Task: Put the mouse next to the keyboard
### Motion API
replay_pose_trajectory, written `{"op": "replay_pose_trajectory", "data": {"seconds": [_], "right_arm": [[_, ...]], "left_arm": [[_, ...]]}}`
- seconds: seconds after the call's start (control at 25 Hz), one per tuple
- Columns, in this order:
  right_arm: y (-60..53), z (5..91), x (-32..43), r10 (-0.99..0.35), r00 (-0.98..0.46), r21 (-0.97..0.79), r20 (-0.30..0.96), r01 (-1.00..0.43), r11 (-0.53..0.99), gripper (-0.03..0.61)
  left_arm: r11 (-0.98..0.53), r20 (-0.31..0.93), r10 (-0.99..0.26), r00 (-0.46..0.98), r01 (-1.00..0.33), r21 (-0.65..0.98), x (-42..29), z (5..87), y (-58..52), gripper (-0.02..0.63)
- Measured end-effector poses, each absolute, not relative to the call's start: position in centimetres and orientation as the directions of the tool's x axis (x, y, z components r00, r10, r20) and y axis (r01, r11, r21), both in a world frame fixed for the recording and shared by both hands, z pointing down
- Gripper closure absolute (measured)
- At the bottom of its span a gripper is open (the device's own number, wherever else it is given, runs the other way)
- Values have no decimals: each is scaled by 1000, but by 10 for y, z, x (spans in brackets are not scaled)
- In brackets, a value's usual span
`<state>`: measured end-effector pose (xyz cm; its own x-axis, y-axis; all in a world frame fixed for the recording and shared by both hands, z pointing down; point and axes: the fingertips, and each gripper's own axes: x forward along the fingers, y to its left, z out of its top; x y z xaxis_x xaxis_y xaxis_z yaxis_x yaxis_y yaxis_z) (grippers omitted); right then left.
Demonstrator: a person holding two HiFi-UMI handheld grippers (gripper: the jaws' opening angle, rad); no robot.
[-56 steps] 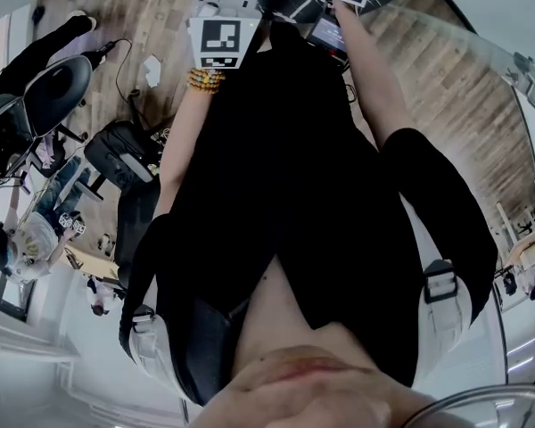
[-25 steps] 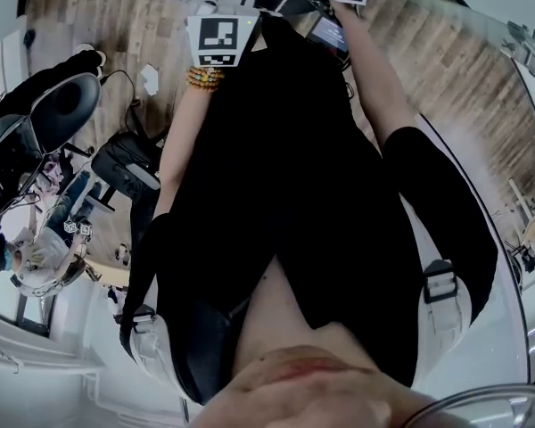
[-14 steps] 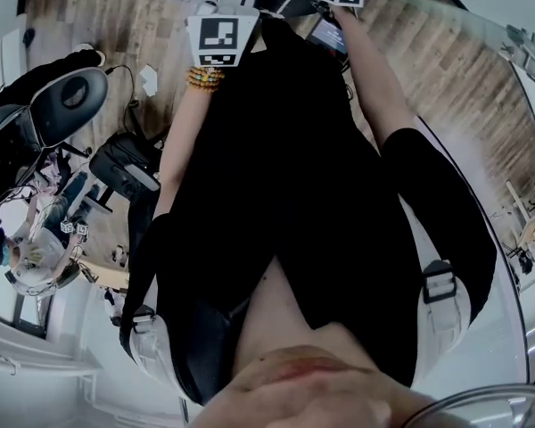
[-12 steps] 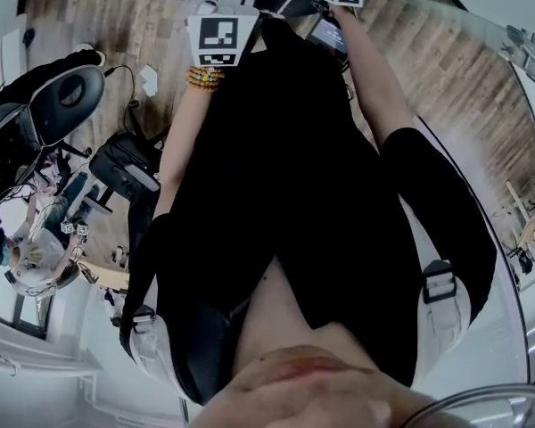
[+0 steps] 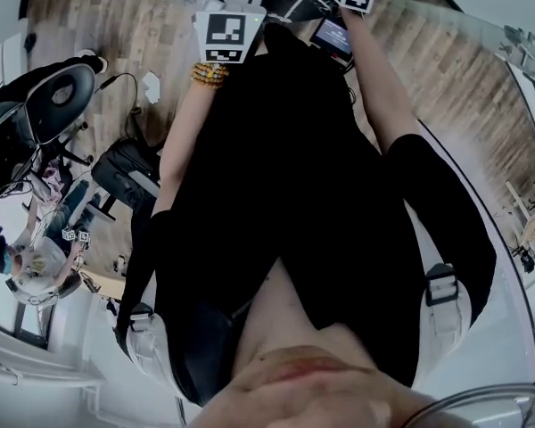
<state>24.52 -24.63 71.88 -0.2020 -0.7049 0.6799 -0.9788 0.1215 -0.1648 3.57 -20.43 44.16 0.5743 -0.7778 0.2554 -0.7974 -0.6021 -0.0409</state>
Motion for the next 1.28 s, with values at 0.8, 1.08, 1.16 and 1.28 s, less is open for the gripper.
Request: {"op": "replay_pose_trajectory", "data": {"seconds": [0.8,1.08,1.16,1.28], "right_arm": [[-278,447,203,-976,-129,50,177,-989,140,357],[-239,398,181,-996,-75,35,50,-996,77,377],[-225,391,175,-998,-64,34,29,-997,65,384],[-206,384,169,-999,-37,50,4,-998,37,397]], "left_arm": [[-675,3,-735,678,-731,-106,37,346,-245,555],[-695,-47,-712,700,-713,-94,37,331,-237,558],[-700,-50,-707,705,-708,-92,35,333,-230,558],[-702,-56,-708,704,-710,-57,30,335,-223,560]]}}
